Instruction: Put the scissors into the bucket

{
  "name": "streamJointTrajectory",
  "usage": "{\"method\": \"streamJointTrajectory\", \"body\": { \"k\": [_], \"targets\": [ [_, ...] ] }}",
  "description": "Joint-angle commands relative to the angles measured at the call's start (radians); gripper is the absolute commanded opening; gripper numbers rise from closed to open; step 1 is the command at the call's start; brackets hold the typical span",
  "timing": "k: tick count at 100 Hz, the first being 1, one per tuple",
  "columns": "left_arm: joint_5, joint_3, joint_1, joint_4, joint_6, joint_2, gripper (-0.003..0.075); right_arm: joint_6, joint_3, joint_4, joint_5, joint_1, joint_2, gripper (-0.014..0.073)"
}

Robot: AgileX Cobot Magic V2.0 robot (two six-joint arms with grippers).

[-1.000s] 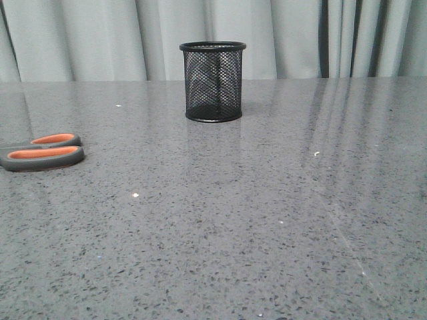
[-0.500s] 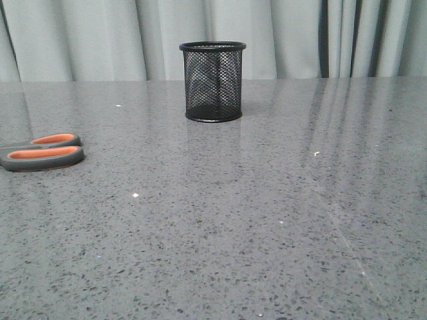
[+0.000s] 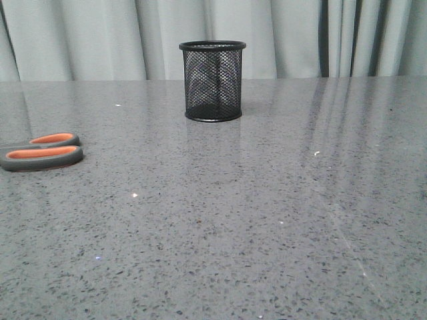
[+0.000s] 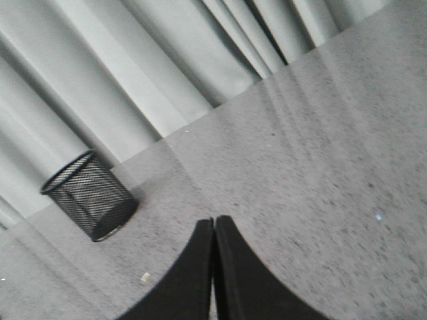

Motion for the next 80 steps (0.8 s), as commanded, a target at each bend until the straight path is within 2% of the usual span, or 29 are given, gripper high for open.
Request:
{"method": "streamJointTrajectory", "body": {
  "k": [1,21,38,49,62,71,80],
  "targets": [
    [0.008,-0.122,0.001,0.059,0.031,-0.010,-0.0020,0.000,-0.111,-0.042,-0.009,-0.004,0.006,-0.0045],
    [0.276,-0.440,0.001,0.300,0.079,0.163,-0.0020,-0.002,-0.339,-0.196,0.207,-0.004,0.184,-0.0045],
    [0.498,-0.665,-0.003,0.329,0.228,0.370,-0.0020,-0.093,-0.548,-0.229,0.374,-0.004,0.396,-0.0045],
    [0.538,-0.740,-0.061,0.329,0.231,0.465,-0.0019,-0.157,-0.663,-0.229,0.490,-0.001,0.523,-0.0045],
    [0.574,-0.770,-0.154,0.389,0.231,0.522,-0.0018,-0.179,-0.712,-0.227,0.534,0.029,0.593,-0.0038],
    [0.613,-0.785,-0.194,0.429,0.231,0.542,-0.0018,-0.201,-0.729,-0.227,0.566,0.051,0.616,0.0036],
    [0.617,-0.785,-0.211,0.431,0.231,0.546,-0.0018,-0.201,-0.736,-0.227,0.576,0.066,0.629,0.0178]
  ]
}}
